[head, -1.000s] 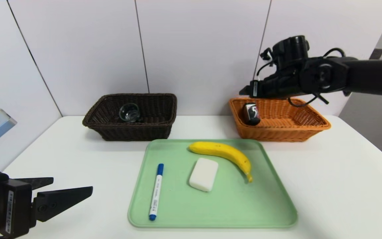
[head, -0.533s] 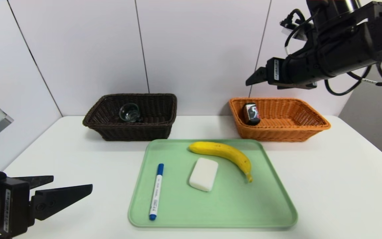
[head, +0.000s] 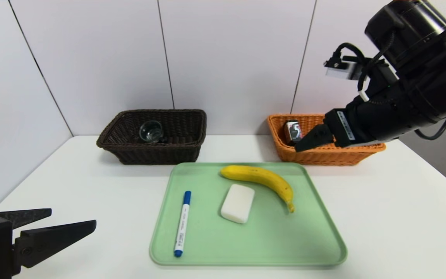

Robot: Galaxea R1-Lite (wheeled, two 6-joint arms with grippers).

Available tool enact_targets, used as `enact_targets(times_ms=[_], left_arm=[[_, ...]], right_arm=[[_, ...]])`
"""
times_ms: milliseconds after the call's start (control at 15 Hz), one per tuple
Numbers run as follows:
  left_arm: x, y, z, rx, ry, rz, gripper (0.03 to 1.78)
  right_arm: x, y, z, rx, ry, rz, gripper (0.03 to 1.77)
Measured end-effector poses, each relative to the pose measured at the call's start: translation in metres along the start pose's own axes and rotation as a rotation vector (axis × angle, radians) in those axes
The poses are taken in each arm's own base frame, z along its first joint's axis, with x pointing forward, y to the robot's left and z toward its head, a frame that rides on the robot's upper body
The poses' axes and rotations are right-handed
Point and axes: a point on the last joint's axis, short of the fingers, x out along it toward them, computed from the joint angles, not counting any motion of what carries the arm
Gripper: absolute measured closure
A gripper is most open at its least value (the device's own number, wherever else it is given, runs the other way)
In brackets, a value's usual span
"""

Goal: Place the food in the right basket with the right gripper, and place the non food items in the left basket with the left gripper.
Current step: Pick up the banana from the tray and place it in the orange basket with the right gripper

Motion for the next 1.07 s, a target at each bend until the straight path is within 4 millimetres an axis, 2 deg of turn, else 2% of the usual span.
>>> enact_targets(times_ms=[200, 400, 733, 1067], left_arm=[[-0.003, 0.001, -0.003, -0.001, -0.007, -0.004, 0.12], [-0.006, 0.002, -0.005, -0.001, -0.011, -0.010, 0.12], [-0.012, 0.004, -0.009, 0.000, -0.008, -0.009, 0.12], [-0.015, 0.006, -0.016, -0.002, -0.007, -0.012, 0.12]], right_arm=[[0.022, 0.014, -0.004, -0.045, 0.069, -0.018, 0.11], [0.056, 0.018, -0.001, -0.084, 0.134, -0.085, 0.11], [0.111, 0.014, 0.004, -0.073, 0.230, -0.125, 0.11], [0.148, 0.012, 0.008, -0.070, 0.221, -0.127, 0.11]])
